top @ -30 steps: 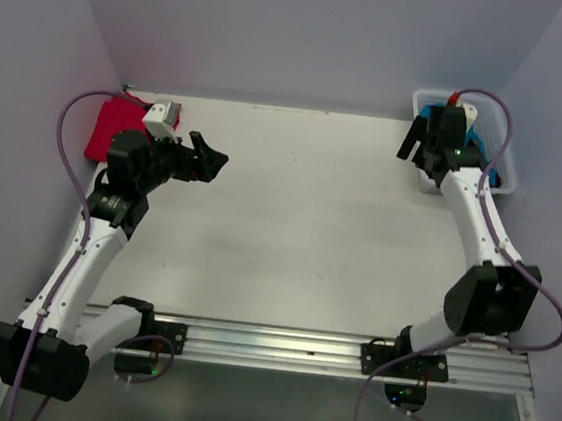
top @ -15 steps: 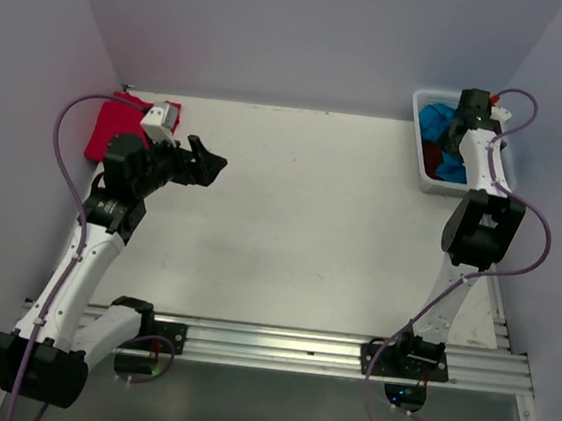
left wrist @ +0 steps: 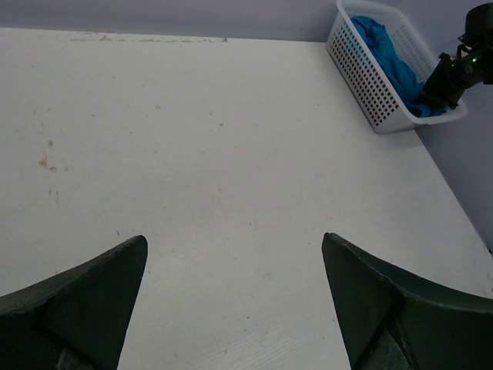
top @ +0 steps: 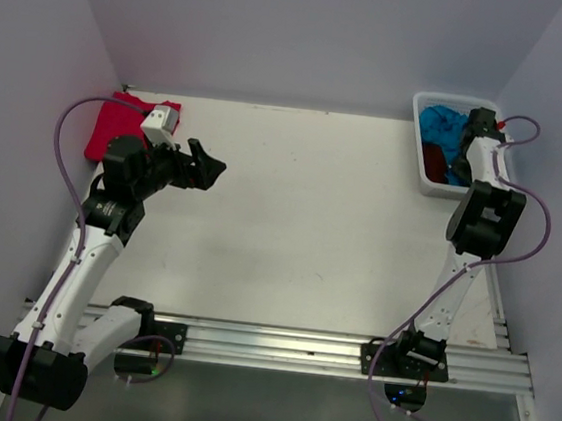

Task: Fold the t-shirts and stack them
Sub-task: Grab the tshirt from the pile, then move the tshirt to the center of the board

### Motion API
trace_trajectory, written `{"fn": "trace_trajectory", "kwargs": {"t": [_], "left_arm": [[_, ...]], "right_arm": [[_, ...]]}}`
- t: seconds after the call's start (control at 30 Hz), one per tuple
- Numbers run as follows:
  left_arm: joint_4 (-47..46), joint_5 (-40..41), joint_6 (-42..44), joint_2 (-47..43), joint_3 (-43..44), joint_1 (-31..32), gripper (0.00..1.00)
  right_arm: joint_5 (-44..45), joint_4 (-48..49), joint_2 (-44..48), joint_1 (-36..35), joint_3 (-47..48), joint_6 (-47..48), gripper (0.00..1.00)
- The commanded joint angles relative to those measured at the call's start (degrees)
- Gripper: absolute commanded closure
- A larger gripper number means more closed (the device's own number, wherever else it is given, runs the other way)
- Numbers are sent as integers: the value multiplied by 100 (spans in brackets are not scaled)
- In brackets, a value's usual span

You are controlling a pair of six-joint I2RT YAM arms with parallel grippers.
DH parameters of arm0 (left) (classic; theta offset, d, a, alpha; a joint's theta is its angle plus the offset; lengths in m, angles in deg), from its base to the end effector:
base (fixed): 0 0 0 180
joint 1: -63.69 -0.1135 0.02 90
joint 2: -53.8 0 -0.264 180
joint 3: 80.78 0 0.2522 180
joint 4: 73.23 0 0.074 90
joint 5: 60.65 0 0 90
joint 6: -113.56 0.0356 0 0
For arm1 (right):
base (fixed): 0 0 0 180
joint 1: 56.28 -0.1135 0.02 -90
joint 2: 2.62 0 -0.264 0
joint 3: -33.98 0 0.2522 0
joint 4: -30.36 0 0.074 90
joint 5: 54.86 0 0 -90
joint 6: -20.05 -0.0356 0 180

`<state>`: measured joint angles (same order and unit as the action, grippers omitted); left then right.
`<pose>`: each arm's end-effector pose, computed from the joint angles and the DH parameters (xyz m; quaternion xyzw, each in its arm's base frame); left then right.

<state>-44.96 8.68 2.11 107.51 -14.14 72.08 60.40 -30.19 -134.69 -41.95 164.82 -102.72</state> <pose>0.2089 -0.0435 0.3543 0.0191 0.7896 -0.2914 0.5397 0.4800 -0.1383 0.2105 0.4270 0.8462 -0.1712 0.2688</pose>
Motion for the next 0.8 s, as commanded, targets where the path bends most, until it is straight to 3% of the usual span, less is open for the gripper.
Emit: {"fn": "trace_trajectory", "kwargs": {"t": [0.0, 0.33, 0.47, 0.77], "left_arm": [[0, -95, 36, -80, 91, 23, 0], [-202, -306, -122, -124, -76, 23, 0], [-281, -341, -131, -142, -164, 23, 0], [-369, -359, -131, -186, -270, 23, 0]], "right_arm": [[-310, 317, 470, 35, -333, 112, 100], [-2426, 4409, 3625, -9, -3303, 552, 100], [-3350, 5143, 4487, -26, -3937, 606, 100], [-5976, 5830, 5507, -272, -4158, 228, 100]]}}
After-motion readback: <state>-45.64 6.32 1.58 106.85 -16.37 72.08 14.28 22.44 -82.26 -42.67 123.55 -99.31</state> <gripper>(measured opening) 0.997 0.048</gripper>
